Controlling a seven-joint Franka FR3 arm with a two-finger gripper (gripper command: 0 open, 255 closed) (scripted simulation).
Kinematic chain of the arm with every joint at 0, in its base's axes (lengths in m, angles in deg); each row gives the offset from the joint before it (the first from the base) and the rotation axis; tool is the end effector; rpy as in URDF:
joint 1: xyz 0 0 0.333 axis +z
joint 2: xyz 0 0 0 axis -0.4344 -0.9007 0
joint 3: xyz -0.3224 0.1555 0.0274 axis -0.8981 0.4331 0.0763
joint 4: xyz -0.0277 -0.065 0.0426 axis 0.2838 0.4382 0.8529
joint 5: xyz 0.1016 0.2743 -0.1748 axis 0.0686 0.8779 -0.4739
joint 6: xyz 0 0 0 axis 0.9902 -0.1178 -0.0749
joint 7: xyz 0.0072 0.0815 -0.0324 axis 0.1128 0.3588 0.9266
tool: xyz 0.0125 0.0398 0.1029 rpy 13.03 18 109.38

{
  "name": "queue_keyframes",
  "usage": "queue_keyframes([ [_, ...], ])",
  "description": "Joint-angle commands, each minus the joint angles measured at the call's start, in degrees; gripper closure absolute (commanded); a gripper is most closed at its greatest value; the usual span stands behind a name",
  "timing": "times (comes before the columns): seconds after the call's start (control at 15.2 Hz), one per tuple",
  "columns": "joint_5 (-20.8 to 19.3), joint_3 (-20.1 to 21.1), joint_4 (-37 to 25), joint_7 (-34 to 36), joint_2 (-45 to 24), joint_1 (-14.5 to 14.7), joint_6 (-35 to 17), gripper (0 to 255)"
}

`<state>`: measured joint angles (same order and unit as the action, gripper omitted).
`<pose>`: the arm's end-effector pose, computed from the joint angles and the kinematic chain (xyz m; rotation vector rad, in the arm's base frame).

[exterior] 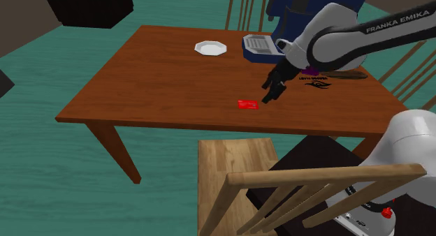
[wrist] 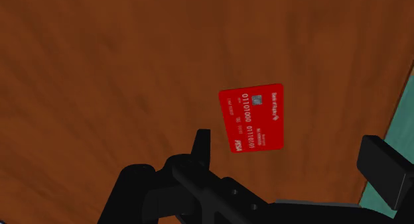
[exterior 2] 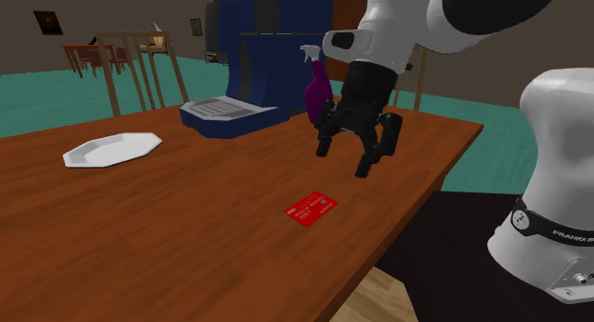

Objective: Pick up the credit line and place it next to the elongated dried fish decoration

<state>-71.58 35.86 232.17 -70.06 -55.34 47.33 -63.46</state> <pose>0.3245 -0.0177 0.4528 -2.7465 -0.9962 -0.5460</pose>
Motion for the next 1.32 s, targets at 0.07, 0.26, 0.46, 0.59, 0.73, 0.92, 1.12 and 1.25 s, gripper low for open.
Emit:
queue_keyframes([
  [0.07, 10.05, -10.24, -1.27, -14.75, -5.88, 12.09, -9.0, 0],
  [0.26, 20.69, -21.07, -3.78, -28.06, -9.16, 25.6, -13.23, 0],
  [0.46, 25.48, -25.01, -4.68, -31.63, -11.77, 31.17, -15.19, 0],
  [0.59, 29.34, -28.12, -5.47, -34.53, -13.59, 35.42, -16.25, 0],
  [0.73, 35.27, -32.79, -6.75, -39.02, -16.13, 41.59, -17.19, 0],
  [0.92, 35.27, -32.78, -6.75, -39.02, -16.14, 41.58, -17.19, 0],
  [1.12, 35.27, -32.78, -6.75, -39.02, -16.14, 41.58, -17.18, 0],
  [1.25, 35.24, -32.75, -6.74, -38.99, -16.12, 41.54, -17.18, 0],
])
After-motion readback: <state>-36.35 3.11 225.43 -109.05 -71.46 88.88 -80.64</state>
